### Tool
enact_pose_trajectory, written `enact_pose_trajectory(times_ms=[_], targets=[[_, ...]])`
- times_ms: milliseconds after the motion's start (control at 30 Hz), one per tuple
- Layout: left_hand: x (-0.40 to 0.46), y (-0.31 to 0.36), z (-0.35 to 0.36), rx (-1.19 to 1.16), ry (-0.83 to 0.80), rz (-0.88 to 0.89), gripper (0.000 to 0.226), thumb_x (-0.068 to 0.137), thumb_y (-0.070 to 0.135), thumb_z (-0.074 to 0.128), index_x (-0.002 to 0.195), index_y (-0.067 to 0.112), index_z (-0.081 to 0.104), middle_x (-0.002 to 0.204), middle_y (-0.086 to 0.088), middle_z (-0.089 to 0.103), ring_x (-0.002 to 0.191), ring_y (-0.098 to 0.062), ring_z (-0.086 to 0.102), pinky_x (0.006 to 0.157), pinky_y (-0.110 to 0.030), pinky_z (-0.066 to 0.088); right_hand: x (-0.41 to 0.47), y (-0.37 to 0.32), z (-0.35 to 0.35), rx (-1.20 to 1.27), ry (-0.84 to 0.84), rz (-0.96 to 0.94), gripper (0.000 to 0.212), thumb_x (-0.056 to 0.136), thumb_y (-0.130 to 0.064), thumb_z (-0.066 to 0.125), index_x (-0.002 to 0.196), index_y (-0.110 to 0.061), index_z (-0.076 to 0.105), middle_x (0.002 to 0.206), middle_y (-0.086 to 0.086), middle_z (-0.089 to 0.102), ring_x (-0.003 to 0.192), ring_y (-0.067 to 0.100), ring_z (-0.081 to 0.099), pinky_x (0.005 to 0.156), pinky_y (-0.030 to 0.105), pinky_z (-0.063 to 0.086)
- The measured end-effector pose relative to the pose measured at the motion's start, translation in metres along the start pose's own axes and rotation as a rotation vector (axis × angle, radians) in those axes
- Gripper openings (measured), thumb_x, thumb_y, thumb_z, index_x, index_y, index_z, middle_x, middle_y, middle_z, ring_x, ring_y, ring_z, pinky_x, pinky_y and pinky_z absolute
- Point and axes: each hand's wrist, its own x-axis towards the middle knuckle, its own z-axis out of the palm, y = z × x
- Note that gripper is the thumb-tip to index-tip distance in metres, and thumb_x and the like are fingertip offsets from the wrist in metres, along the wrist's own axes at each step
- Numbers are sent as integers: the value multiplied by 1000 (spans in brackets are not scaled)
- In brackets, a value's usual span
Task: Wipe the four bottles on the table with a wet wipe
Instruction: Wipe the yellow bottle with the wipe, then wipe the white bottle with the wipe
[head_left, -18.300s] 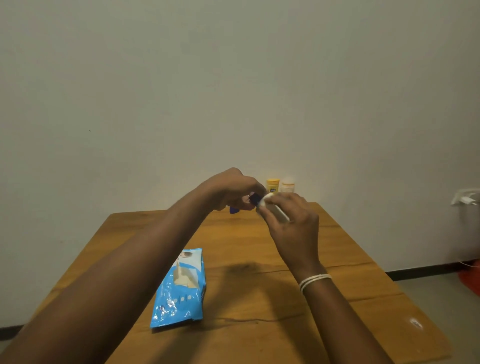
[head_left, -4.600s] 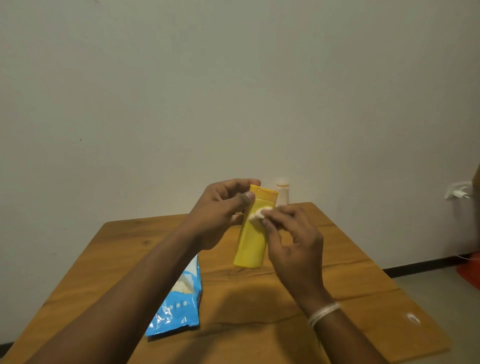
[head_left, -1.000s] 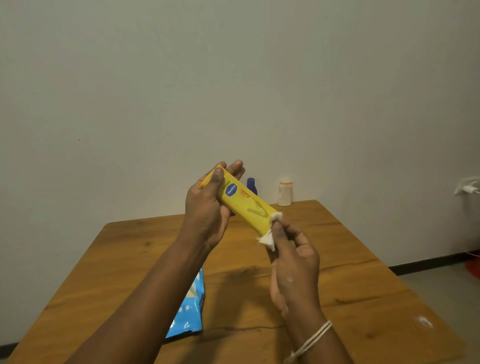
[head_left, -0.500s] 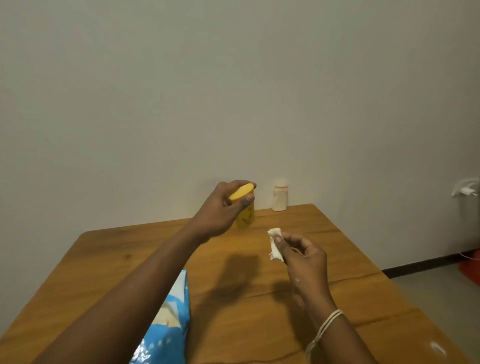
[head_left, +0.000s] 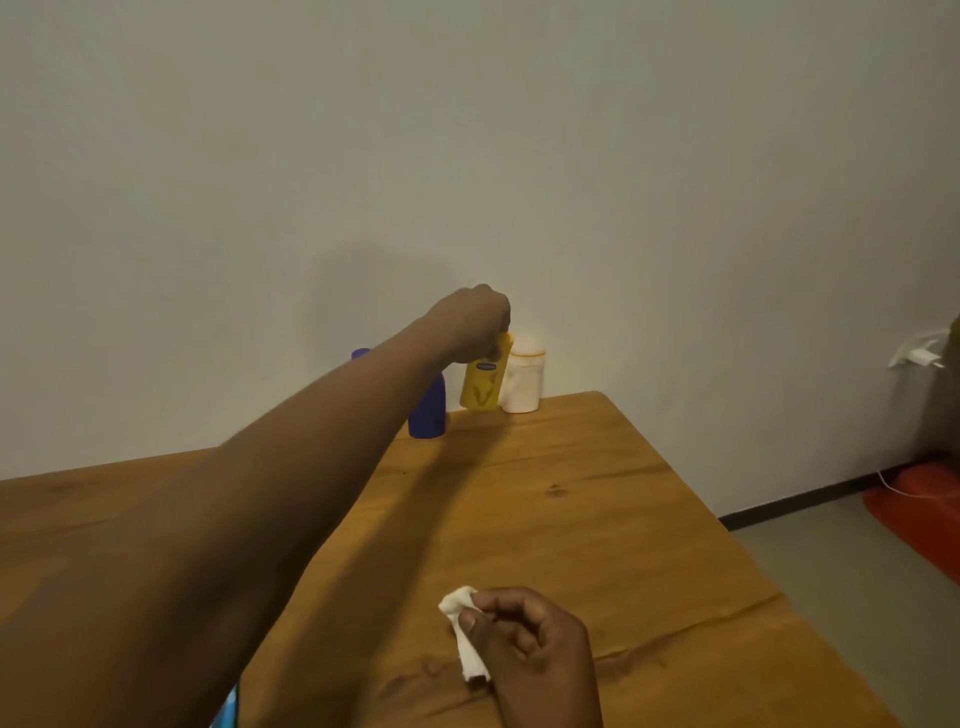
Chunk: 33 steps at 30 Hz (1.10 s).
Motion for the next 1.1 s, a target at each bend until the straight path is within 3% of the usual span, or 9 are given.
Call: enact_pose_trajectory(times_ms=[200,367,533,800,933,1100], targets=[[20,-14,28,53,-87,-33,38,88,25,76,119,5,69,111,-12,68,95,-27,67,87,-38,58,10,0,0,-1,-16,-15,14,72,0,85,72,-12,78,69,8,77,64,11,73,58,19,55],[24,-22,39,62,-95,-50,29,91,26,71,111,5,68,99,-8,61,88,-25,62,75,-32,51,11,0,1,53,-31,2,16,71,6,83,68,-9,78,69,11,77,63,14,73,57,19,54],[28,-23,41,45,-99,-70,34,93,27,70,120,7,66,109,-10,65,95,-25,63,85,-34,55,13,0,-1,84,-66,-18,19,70,9,82,67,-8,78,70,13,77,64,16,73,59,20,55],[28,-25,44,120,-77,-75,40,89,34,73,119,8,65,107,-9,64,91,-24,63,76,-31,54,15,6,-7,64,-107,-61,18,68,10,81,66,-7,78,69,17,76,64,21,73,61,23,57],[28,-24,43,144,-66,-67,44,86,37,75,120,9,65,109,-8,65,93,-25,64,81,-35,58,19,10,-10,35,-99,-72,19,70,10,82,68,-9,79,71,16,77,67,23,74,63,24,58],[28,-21,35,171,-34,-57,65,82,55,73,129,13,59,119,-7,63,103,-26,62,85,-37,55,21,12,-11,20,-96,-89,24,70,9,83,70,-15,80,75,12,78,71,24,75,64,24,58]])
